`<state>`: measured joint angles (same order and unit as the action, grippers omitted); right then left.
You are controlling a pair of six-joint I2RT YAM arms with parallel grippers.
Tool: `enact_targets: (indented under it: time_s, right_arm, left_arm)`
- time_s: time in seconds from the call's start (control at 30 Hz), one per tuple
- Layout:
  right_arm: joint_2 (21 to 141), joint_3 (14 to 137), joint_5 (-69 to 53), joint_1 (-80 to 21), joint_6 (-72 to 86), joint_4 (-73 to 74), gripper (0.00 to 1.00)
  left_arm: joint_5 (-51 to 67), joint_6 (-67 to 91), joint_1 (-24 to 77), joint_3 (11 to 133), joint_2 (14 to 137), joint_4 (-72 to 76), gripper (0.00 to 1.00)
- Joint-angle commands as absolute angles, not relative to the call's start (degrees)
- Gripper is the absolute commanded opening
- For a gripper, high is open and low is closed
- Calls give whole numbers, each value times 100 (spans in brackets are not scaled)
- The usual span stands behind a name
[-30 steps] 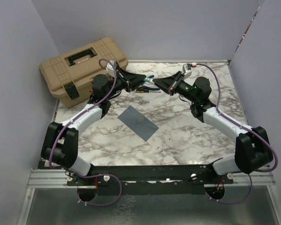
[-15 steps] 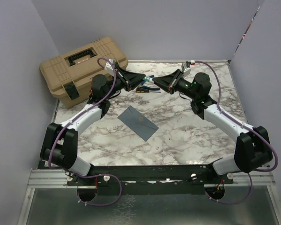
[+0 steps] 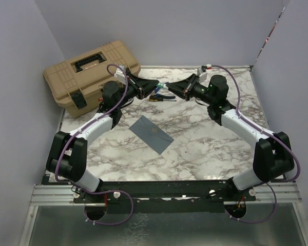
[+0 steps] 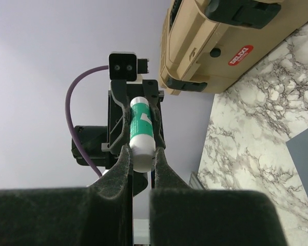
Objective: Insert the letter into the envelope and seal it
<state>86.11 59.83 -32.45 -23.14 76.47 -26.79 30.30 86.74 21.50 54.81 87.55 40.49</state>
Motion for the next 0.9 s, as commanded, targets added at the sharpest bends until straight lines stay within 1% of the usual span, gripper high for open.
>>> enact_targets:
  time_s: [0.0, 0.2, 0.3, 0.37, 0.47, 0.5, 0.57, 0.63, 0.7, 0.77, 0.83, 0.87]
  right_arm:
    - [9018, 6575, -3452, -2680, 7762, -2918, 0]
    - [8963, 6523, -3489, -2642, 7584, -2739, 0]
    - [8855, 6542, -3549, -2592, 7228, -2156, 1]
    - [8800, 6571, -3607, -2552, 6972, -1615, 19]
    - [8572, 6450, -3639, -2478, 6666, -955, 35]
    - [8408, 6372, -3525, -2440, 6598, -713, 43]
    - [8075, 6235, -3251, -2372, 6347, -217, 62]
    - [7810, 6207, -2959, -2332, 6079, 394, 75]
    - [7590, 6178, -2730, -2298, 5887, 817, 80]
    - [7431, 6139, -2452, -2286, 5727, 1105, 82]
    - [7365, 6137, -2188, -2284, 5591, 1425, 82]
    - [7345, 6142, -2099, -2283, 5515, 1580, 82]
  left_arm:
    - [5136, 8167, 3285, 5560, 8950, 3683, 0]
    - [4980, 8062, 3144, 5633, 8923, 3446, 0]
    - [4655, 8069, 2828, 5469, 8780, 3319, 0]
    - [4304, 8094, 2542, 5316, 8630, 3245, 0]
    - [3577, 8208, 2002, 5058, 8383, 3008, 0]
    - [3356, 8254, 1867, 4978, 8296, 2991, 0]
    - [3085, 8184, 1710, 4975, 8231, 2903, 0]
    - [3010, 7994, 1676, 5113, 8353, 2665, 0]
    - [3006, 7924, 1670, 5160, 8583, 2527, 0]
    - [2964, 7919, 1670, 5124, 8789, 2498, 0]
    - [2831, 7892, 1670, 5052, 8971, 2462, 9]
    - [2706, 7835, 1683, 5024, 9052, 2383, 10]
